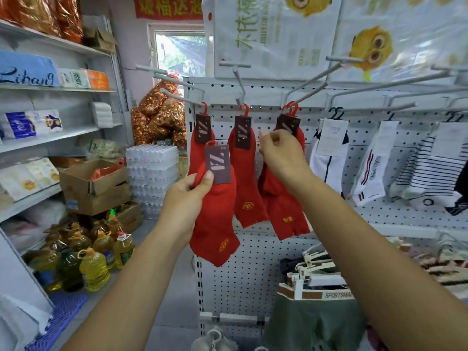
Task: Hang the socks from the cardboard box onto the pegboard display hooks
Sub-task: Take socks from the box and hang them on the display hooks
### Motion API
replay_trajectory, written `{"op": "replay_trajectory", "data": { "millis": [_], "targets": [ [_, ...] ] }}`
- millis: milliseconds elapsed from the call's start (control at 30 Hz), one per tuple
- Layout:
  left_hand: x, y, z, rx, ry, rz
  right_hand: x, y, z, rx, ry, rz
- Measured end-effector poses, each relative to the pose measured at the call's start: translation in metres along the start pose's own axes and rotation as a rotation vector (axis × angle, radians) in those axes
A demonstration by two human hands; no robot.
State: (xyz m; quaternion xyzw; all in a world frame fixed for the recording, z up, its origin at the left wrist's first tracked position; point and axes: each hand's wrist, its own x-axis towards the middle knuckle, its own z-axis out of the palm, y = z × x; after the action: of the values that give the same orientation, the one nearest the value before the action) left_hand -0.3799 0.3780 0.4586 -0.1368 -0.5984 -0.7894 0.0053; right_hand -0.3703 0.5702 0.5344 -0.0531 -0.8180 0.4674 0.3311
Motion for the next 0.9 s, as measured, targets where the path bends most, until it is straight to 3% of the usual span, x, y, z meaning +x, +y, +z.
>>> {"op": "replay_trajectory", "data": {
  "millis": [67, 200, 300, 400, 567, 900],
  "targets": [
    [-0.001, 0.001, 0.003, -0.005, -0.008, 0.020, -0.022, 0.003, -0.007, 0.073, 0.015, -0.021],
    [-0.005, 0.004, 0.019, 0.038, -0.028, 0.062, -0.056, 0.002, -0.012, 0.220, -0.204, 0.052],
    [-0.011, 0.006, 0.031, 0.072, -0.087, 0.086, -0.066, 0.002, -0.016, 0.253, -0.252, 0.037],
    [-0.013, 0.014, 0.037, 0.172, -0.088, 0.151, -0.063, 0.002, -0.023, 0.261, -0.180, -0.011],
    [-0.009, 0.048, 0.038, 0.284, 0.049, 0.402, -0.037, -0.007, -0.025, 0.239, -0.029, -0.075],
    [-0.011, 0.105, 0.058, 0.507, 0.049, 0.711, 0.015, -0.006, 0.002, 0.220, 0.035, -0.133]
  ]
}}
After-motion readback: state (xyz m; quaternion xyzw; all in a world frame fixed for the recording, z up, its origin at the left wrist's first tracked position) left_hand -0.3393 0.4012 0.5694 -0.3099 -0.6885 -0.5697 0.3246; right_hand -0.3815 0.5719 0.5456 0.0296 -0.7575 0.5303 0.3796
